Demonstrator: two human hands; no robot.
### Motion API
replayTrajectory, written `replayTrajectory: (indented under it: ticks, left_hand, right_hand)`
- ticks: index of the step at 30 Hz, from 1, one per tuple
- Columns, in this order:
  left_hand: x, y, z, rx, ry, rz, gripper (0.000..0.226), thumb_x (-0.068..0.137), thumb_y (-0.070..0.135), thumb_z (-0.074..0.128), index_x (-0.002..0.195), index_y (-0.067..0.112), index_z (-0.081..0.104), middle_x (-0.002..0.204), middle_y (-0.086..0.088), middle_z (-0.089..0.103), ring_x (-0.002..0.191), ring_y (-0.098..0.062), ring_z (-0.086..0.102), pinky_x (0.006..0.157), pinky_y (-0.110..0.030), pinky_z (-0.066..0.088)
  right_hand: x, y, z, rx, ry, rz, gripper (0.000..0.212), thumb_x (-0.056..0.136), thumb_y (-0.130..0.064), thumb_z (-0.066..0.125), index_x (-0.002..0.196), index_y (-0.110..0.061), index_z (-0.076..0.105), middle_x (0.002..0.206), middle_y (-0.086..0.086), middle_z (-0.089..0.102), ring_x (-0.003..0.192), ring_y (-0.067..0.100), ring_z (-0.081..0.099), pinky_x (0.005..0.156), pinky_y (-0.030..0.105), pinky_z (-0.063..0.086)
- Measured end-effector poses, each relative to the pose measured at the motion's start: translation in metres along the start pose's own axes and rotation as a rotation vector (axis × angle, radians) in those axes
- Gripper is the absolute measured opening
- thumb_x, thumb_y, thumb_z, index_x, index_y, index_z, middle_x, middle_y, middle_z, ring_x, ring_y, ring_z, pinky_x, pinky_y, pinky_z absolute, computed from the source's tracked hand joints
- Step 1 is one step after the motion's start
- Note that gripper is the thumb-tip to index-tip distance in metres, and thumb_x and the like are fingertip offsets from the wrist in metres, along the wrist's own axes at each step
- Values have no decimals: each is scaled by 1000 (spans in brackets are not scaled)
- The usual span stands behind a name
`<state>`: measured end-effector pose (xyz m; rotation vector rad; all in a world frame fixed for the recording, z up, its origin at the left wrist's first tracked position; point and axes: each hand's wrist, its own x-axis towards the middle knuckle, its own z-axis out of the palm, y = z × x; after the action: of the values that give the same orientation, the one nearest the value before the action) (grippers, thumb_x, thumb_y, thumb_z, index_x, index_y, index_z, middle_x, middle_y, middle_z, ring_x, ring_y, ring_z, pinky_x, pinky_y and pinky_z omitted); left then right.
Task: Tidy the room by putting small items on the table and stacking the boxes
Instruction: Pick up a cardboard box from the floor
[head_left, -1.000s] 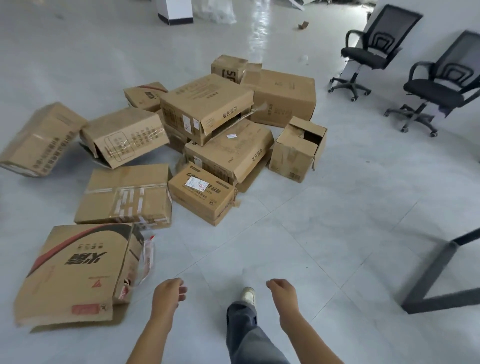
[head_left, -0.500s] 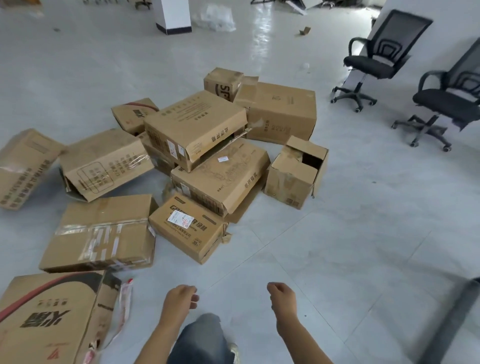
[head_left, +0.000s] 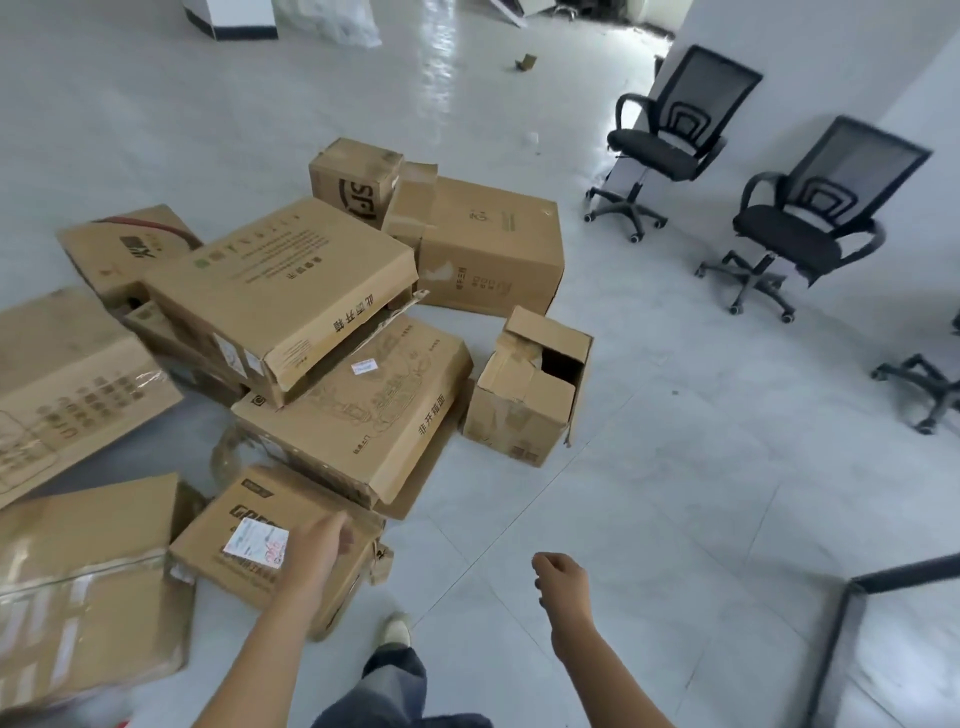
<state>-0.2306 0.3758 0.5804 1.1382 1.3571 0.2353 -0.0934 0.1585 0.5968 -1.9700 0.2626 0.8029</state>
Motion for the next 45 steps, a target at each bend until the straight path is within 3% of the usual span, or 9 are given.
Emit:
replayTrajectory:
  ticks: [8, 14, 20, 25, 30, 35, 39, 42, 45]
  left_hand:
    - [59, 46, 11, 32, -5, -52, 23, 94, 11, 45, 75, 8, 58, 77, -10, 60, 70, -21, 54, 66, -30, 39]
    - [91, 57, 16, 37, 74, -184, 21, 94, 12, 46, 78, 5, 58, 81, -14, 61, 72, -25, 54, 72, -33, 40]
    - [145, 107, 39, -92, 247, -190, 17, 96, 13, 45, 88, 5, 57, 80, -9, 60, 69, -19, 55, 58, -28, 38]
    - [182, 150, 103, -141, 283, -297, 18, 95, 11, 49, 84, 1, 59, 72, -9, 60, 64, -20, 55, 55, -28, 38]
    - [196, 192, 161, -125, 289, -224, 18, 95, 12, 47, 82, 6, 58, 80, -12, 60, 70, -21, 54, 61, -29, 39]
    - [200, 193, 171, -97, 361, -230, 17, 95, 12, 47, 87, 4, 60, 88, -16, 63, 83, -28, 58, 68, -31, 43]
    - [207, 181, 152, -168, 476, -427, 23, 95, 10, 48, 77, 5, 59, 85, -16, 63, 92, -35, 59, 91, -44, 43]
    - [218, 180, 138, -228, 514, -552, 18, 94, 12, 52, 84, 0, 61, 90, -19, 65, 95, -37, 60, 92, -45, 45]
    - [240, 180, 134, -270, 555, -524, 21, 94, 9, 51, 74, 3, 57, 92, -19, 64, 90, -35, 58, 88, -45, 42]
  right_hand:
    - [42, -45, 44, -102, -73, 2, 10, 92, -9, 49, 97, -10, 58, 88, 3, 58, 78, 14, 51, 72, 27, 42]
    - [105, -86, 51, -68, -32, 63, 15, 91, -5, 47, 83, -6, 59, 83, 13, 59, 74, 23, 53, 62, 27, 42]
    - [185, -165, 82, -184, -199, -49, 12, 93, -9, 46, 98, -8, 57, 92, 9, 58, 86, 23, 54, 74, 31, 45]
    - [260, -243, 81, -240, -255, -151, 23, 92, -5, 45, 97, 16, 53, 85, 11, 45, 73, 21, 39, 70, 31, 32]
    - [319, -298, 75, -241, -311, -147, 12, 93, -10, 46, 99, -7, 56, 86, 6, 55, 77, 19, 49, 63, 29, 39]
    - [350, -295, 92, -362, -352, -36, 23, 89, -2, 44, 90, 20, 48, 75, 10, 40, 69, 23, 34, 64, 31, 29]
    - [355, -299, 114, -503, -456, 4, 20, 86, -1, 44, 67, -4, 40, 70, 9, 35, 70, 22, 33, 66, 31, 26]
    - [370, -306, 132, -581, -489, -20, 23, 84, -1, 44, 62, 1, 37, 71, 8, 35, 71, 21, 34, 64, 30, 25]
    - [381, -322, 152, -623, -488, -23, 23, 83, -1, 45, 62, -9, 38, 69, 9, 35, 69, 20, 34, 63, 30, 26]
